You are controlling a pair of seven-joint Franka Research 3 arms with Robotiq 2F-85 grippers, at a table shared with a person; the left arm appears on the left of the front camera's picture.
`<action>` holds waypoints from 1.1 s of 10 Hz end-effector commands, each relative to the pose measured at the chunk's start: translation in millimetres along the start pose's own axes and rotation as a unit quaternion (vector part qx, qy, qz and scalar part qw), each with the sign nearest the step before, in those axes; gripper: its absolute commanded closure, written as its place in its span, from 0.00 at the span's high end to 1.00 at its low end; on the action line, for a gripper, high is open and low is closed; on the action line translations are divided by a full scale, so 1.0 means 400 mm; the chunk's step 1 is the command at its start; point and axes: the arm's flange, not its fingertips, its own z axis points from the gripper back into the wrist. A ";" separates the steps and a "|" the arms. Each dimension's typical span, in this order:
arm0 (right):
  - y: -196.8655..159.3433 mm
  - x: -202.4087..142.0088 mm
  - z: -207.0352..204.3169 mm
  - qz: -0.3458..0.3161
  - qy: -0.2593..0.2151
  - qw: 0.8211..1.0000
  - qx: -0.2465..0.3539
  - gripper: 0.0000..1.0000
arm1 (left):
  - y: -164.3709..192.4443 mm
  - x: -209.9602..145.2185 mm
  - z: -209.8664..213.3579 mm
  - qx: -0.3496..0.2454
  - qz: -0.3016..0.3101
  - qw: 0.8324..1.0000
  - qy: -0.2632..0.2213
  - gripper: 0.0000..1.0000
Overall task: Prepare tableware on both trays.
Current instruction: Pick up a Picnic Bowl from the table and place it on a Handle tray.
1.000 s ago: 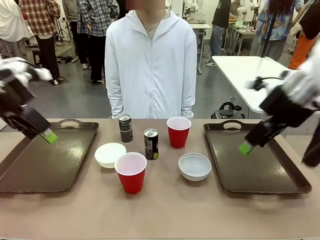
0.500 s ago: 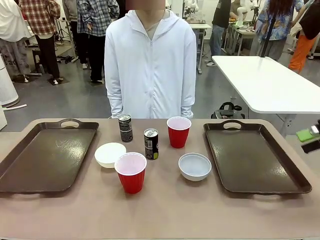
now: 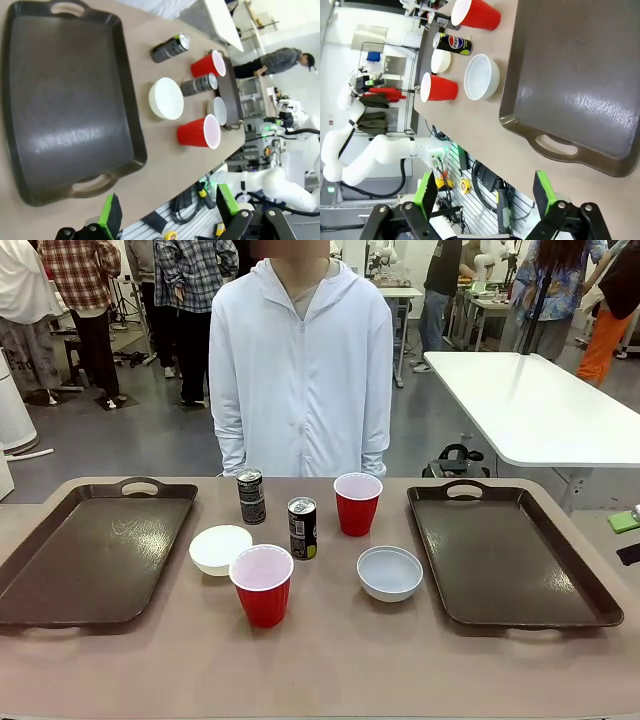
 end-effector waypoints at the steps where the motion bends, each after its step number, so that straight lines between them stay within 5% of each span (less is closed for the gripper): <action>1: -0.004 -0.005 0.033 0.004 -0.014 1.000 0.008 1.00 | 0.028 0.015 0.018 -0.014 0.001 1.000 -0.007 1.00; 11: -0.003 -0.015 0.046 -0.014 -0.014 1.000 -0.011 1.00 | 0.043 0.004 0.020 0.002 0.022 1.000 0.000 1.00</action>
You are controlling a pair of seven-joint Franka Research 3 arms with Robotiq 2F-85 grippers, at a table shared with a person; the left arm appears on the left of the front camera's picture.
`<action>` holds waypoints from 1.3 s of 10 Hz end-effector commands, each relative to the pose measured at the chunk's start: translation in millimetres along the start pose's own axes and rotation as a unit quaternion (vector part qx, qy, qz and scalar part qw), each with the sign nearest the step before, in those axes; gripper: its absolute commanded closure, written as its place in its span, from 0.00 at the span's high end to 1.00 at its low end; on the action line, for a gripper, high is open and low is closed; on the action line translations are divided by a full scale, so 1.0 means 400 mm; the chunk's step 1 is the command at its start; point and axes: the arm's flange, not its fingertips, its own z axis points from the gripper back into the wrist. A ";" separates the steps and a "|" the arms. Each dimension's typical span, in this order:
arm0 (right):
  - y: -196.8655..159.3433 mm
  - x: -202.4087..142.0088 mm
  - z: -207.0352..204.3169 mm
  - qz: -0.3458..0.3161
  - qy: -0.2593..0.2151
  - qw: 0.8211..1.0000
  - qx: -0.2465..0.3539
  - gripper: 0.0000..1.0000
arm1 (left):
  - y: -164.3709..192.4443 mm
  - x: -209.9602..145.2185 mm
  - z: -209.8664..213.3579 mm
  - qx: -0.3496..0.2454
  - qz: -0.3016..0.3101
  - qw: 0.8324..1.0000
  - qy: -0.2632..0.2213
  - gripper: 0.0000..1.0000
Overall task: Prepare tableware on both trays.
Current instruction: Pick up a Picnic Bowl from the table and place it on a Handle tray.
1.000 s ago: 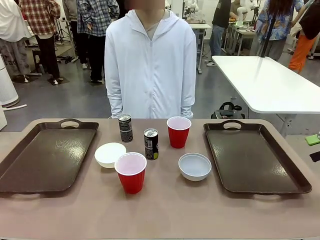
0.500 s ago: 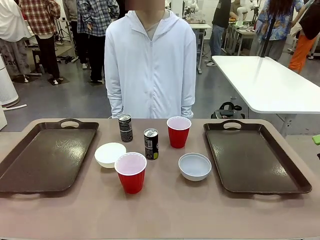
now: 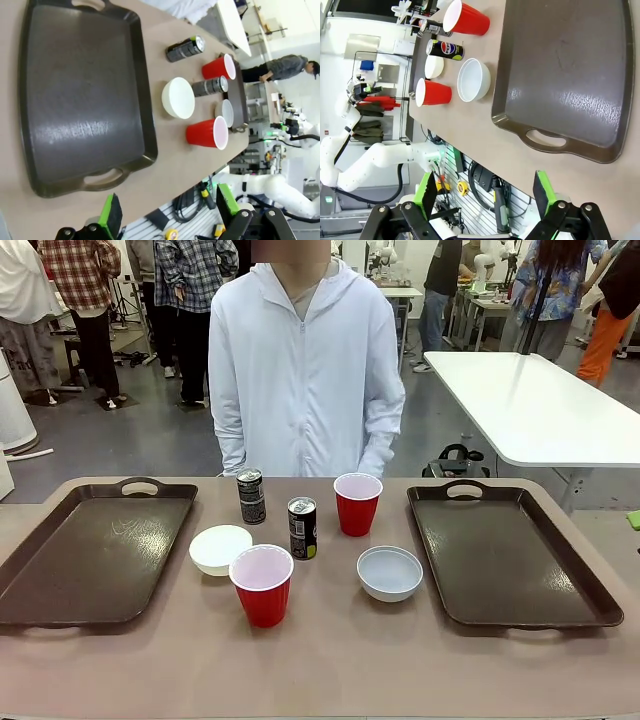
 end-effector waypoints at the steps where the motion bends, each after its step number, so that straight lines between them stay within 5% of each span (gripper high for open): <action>1: -0.004 0.001 -0.003 0.001 -0.001 1.000 0.009 1.00 | 0.002 0.002 0.001 -0.009 -0.002 1.000 -0.002 1.00; 13: -0.004 0.001 -0.003 0.001 -0.001 1.000 0.009 1.00 | 0.002 0.002 0.001 -0.009 -0.002 1.000 -0.002 1.00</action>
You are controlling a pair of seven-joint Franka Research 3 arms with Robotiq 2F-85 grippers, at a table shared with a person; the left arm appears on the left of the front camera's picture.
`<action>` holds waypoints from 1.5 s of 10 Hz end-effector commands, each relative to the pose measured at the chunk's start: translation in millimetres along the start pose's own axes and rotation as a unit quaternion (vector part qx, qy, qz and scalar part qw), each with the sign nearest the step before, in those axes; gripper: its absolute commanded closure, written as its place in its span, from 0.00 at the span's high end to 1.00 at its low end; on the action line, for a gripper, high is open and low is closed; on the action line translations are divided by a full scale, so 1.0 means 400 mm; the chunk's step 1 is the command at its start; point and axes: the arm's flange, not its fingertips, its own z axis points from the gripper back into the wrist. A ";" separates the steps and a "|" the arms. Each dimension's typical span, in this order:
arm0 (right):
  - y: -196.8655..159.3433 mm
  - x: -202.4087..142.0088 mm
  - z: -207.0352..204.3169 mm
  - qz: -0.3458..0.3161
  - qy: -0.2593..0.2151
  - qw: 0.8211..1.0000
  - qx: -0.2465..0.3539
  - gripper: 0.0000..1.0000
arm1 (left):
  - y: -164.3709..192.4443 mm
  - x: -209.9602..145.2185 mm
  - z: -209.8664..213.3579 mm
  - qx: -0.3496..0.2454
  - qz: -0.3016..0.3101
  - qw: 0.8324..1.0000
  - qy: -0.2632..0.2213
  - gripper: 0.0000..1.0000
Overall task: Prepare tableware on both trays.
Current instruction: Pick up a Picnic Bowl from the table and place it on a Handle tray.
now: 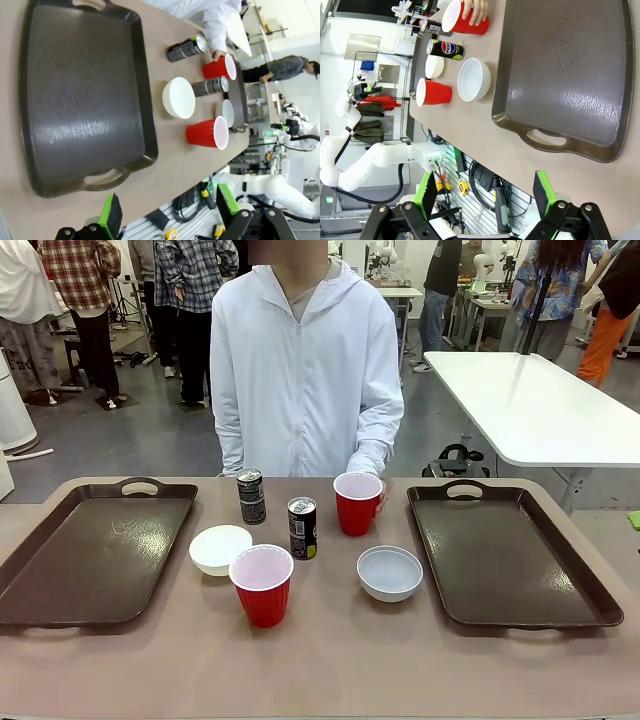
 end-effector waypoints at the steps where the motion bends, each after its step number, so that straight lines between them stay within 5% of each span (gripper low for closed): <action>1: -0.004 0.003 -0.004 0.002 -0.001 1.000 0.008 1.00 | 0.002 0.002 0.001 -0.010 -0.002 1.000 -0.003 1.00; 5: -0.004 0.003 -0.004 0.002 -0.001 1.000 0.008 1.00 | -0.105 0.044 -0.097 0.103 0.004 0.995 0.016 1.00; 10: -0.004 0.003 -0.004 0.002 -0.001 1.000 0.008 1.00 | -0.281 0.161 -0.537 0.346 0.019 0.932 0.108 1.00; 13: -0.004 0.003 -0.004 0.002 -0.001 1.000 0.008 1.00 | -0.333 0.230 -0.770 0.417 0.002 0.902 0.115 1.00; 15: -0.004 0.003 -0.004 0.002 -0.001 1.000 0.008 1.00 | -0.345 0.240 -0.820 0.421 -0.005 0.898 0.124 1.00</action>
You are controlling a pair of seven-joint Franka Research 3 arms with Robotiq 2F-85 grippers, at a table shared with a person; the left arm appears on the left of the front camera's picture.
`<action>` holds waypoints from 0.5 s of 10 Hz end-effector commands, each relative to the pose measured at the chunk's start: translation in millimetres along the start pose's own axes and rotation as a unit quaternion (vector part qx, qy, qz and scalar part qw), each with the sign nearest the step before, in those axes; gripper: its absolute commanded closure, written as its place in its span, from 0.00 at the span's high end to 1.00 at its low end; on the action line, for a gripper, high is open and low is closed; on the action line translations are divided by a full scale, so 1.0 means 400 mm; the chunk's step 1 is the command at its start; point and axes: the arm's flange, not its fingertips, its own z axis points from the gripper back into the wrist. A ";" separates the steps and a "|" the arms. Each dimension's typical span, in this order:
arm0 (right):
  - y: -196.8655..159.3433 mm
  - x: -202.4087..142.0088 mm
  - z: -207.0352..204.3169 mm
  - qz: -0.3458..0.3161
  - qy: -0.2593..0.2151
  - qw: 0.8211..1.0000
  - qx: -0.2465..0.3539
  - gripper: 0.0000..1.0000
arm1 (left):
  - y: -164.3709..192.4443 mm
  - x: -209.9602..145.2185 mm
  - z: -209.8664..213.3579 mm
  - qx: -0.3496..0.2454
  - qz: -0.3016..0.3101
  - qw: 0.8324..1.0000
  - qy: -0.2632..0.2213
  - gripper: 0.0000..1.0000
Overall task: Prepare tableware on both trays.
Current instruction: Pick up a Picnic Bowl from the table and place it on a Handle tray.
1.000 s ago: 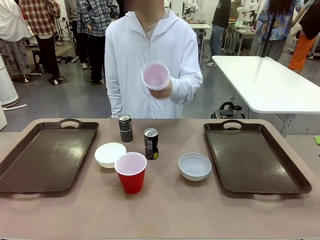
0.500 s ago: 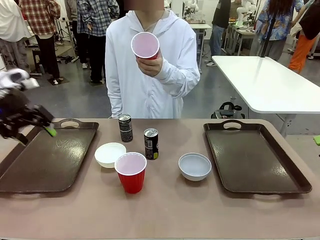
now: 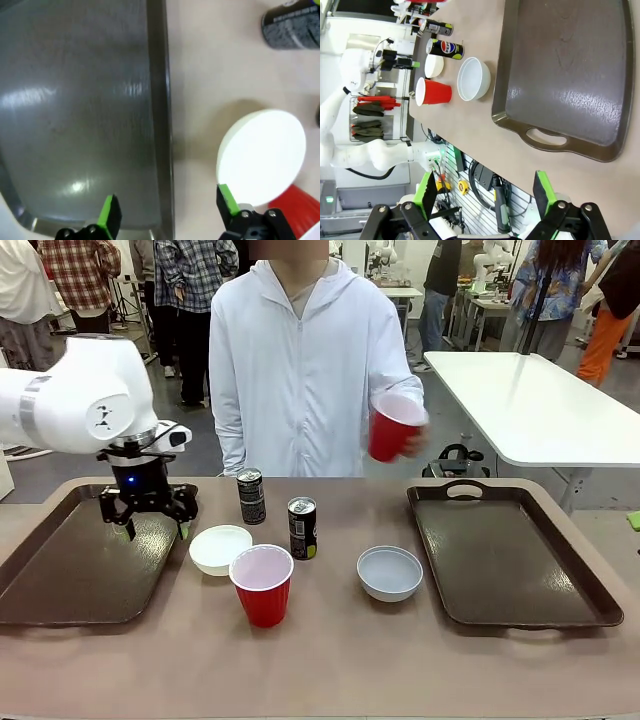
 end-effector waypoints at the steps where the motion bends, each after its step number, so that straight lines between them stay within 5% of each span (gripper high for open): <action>1: -0.004 0.003 -0.001 0.003 -0.004 1.000 0.009 1.00 | -0.019 0.016 0.031 0.008 0.002 1.000 -0.005 1.00; 5: -0.004 0.003 -0.001 0.003 -0.004 1.000 0.009 1.00 | -0.012 0.017 0.004 0.001 -0.006 1.000 -0.002 1.00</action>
